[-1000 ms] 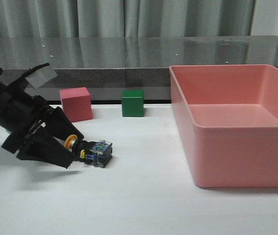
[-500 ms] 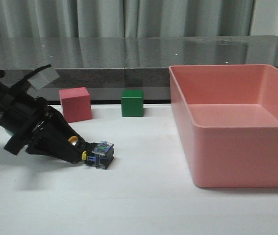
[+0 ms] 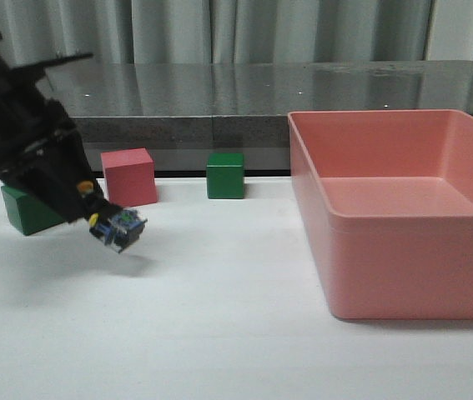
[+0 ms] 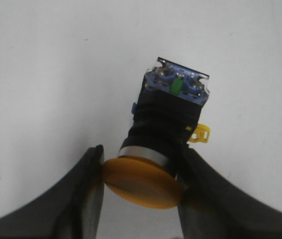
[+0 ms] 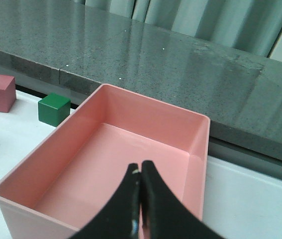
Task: Place and stand button with both arms
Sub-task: 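Lift the button and rotate it so the yellow cap points up, then lower the button upright onto the table with the left gripper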
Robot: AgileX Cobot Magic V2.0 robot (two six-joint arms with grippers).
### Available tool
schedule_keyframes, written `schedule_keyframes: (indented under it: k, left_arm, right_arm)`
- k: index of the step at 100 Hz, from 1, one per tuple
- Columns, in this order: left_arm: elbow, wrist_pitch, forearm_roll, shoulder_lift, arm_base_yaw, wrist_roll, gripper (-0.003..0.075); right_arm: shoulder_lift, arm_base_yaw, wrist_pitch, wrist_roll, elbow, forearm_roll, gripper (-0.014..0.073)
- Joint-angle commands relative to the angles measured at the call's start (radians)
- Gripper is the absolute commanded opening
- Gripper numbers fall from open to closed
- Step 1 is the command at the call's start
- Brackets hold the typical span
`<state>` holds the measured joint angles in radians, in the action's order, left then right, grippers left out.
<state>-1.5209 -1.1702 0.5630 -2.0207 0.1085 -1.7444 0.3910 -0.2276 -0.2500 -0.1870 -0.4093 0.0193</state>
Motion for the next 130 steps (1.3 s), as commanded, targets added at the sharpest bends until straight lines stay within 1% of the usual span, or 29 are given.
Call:
schedule_keyframes:
  k: [1,15,23,29,40,46,51,62,75,83,98,130]
  left_arm:
    - [-0.084,-0.035,-0.091,0.112,0.053,0.138,-0.0020]
    - [-0.126,-0.031,-0.354,0.165,0.177,0.335,-0.0020]
    - [-0.126,-0.035,-0.512,0.175,0.272,0.444,-0.0020]
    - [-0.126,-0.034,-0.618,0.175,0.337,0.561,-0.0020]
    - [-0.126,-0.025,-0.856,0.163,0.461,0.775,-0.0020]
    - [-0.126,-0.014,-0.958,0.155,0.518,0.843,-0.0020]
    - [-0.126,0.002,-1.010,0.149,0.548,0.887,-0.0020]
    - [-0.126,0.036,-1.051,0.135,0.574,0.984,-0.0020]
    - [-0.126,0.028,-1.099,0.114,0.574,1.076,-0.0020]
    - [-0.126,0.015,-1.125,0.097,0.574,1.080,-0.0020]
    - [-0.126,-0.019,-1.126,0.064,0.574,1.080,-0.0020]
    - [-0.116,-0.032,-1.109,0.027,0.574,1.106,-0.0020]
  right_arm:
    - [0.003,0.005,0.087,0.000,-0.027,-0.004,-0.0076]
    - [0.003,0.005,0.087,0.000,-0.027,-0.004,-0.0076]
    - [0.003,0.005,0.087,0.000,-0.027,-0.004,-0.0076]
    - [0.003,0.005,0.088,0.000,-0.027,-0.004,-0.0076]
    - [0.003,0.005,0.088,0.000,-0.027,-0.004,-0.0076]
    - [0.003,0.005,0.088,0.000,-0.027,-0.004,-0.0076]
    - [0.003,0.005,0.088,0.000,-0.027,-0.004,-0.0076]
    - [0.003,0.005,0.088,0.000,-0.027,-0.004,-0.0076]
    - [0.003,0.005,0.088,0.000,-0.027,-0.004,-0.0076]
    - [0.003,0.005,0.088,0.000,-0.027,-0.004,-0.0076]
    - [0.003,0.005,0.088,0.000,-0.027,-0.004,-0.0076]
    - [0.003,0.005,0.088,0.000,-0.027,-0.004,-0.0076]
